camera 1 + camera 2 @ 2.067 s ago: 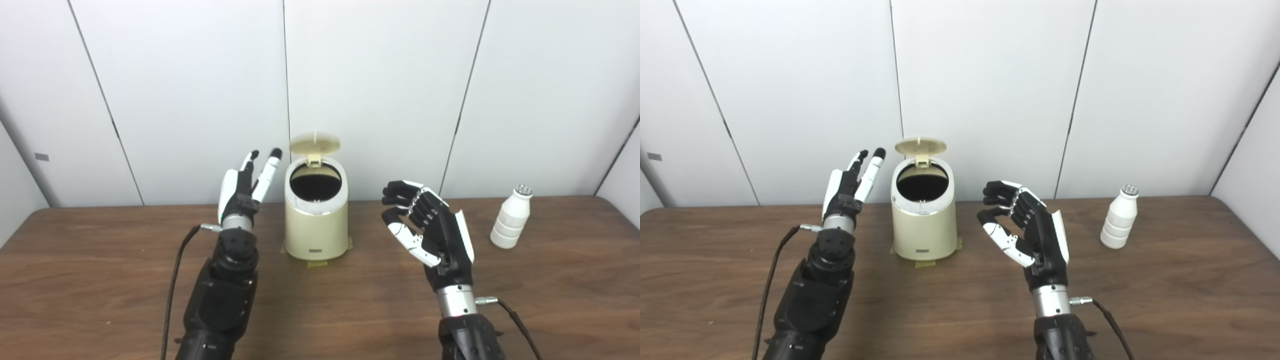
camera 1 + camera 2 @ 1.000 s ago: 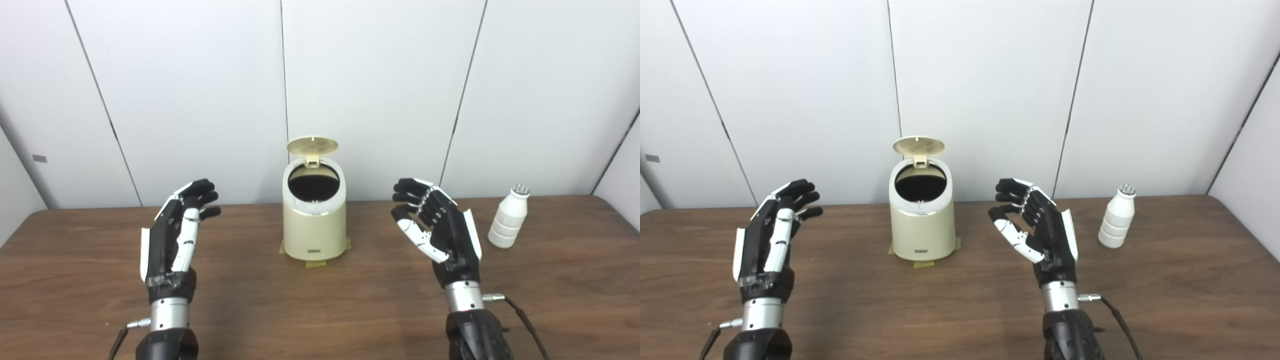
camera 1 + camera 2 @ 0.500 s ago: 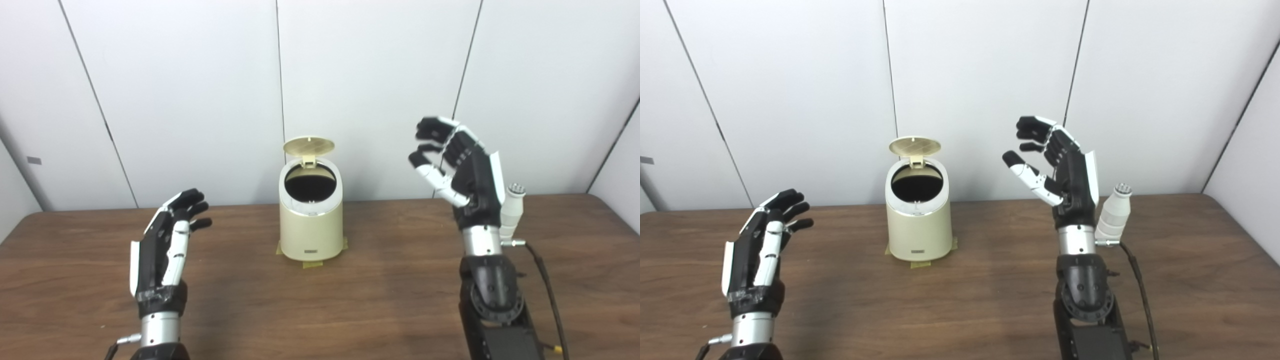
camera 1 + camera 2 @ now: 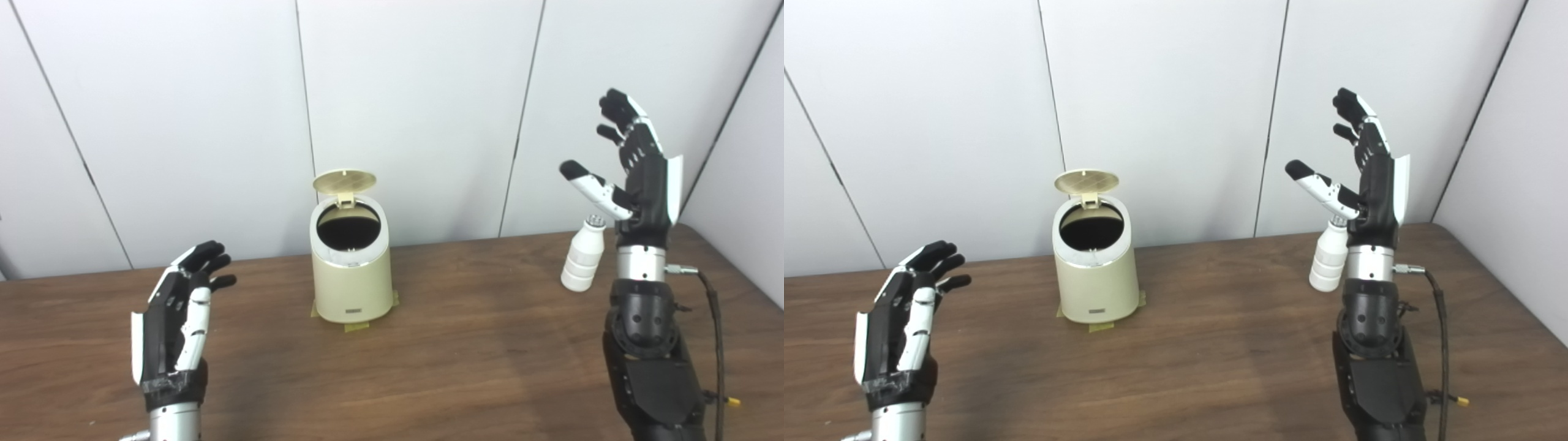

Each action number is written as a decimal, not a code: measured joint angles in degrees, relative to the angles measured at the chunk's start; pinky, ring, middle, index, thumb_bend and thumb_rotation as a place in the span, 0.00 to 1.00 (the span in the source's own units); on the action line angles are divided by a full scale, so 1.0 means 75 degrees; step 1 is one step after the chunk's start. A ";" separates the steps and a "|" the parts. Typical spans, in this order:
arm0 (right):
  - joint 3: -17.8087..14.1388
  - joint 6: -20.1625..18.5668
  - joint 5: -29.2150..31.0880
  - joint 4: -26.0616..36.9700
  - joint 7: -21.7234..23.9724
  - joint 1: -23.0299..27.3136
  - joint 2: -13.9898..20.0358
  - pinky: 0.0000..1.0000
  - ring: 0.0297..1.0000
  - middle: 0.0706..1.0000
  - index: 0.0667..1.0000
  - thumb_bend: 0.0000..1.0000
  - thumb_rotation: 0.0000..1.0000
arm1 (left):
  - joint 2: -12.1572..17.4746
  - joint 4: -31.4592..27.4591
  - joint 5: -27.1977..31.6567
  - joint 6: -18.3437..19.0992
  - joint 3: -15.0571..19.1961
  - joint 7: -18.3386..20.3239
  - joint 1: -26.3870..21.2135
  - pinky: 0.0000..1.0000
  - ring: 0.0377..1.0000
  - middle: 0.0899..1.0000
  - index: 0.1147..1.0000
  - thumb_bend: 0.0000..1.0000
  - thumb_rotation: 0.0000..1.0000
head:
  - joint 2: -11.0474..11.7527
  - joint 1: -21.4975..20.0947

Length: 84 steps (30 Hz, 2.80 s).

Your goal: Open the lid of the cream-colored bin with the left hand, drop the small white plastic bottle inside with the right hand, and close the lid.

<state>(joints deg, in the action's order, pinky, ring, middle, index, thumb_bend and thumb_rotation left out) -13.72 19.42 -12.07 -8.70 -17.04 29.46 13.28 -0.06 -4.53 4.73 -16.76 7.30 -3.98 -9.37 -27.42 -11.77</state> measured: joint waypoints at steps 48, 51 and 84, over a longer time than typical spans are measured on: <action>-0.0220 -0.2705 -0.0413 -0.0389 -0.0198 -0.0996 0.0618 0.73 0.87 0.94 0.94 0.99 0.45 | 0.0293 -0.0065 0.0696 0.0069 0.0078 0.0106 -0.0073 0.67 0.75 0.76 0.71 0.29 0.57 | 0.0082 -0.0903; -0.0220 -0.2951 -0.0413 -0.0392 -0.0190 -0.1086 0.0613 0.79 0.93 0.98 0.96 0.98 0.46 | 0.0295 -0.0082 0.0712 0.0087 0.0079 0.0144 -0.0072 0.67 0.75 0.75 0.71 0.30 0.57 | 0.0059 -0.0950; -0.0136 -0.2689 0.0150 -0.1783 -0.0211 -0.1449 0.0485 0.71 0.82 0.88 0.90 0.92 0.34 | 0.0326 -0.0581 0.0738 0.0345 0.0174 0.0228 -0.0045 0.66 0.74 0.73 0.68 0.28 0.56 | -0.0152 -0.1079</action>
<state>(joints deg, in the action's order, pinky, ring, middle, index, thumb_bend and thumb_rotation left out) -14.74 -0.75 -10.95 -22.07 -18.63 18.59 16.92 2.38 -8.89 10.26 -14.17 8.61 -2.27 -9.71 -28.56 -19.86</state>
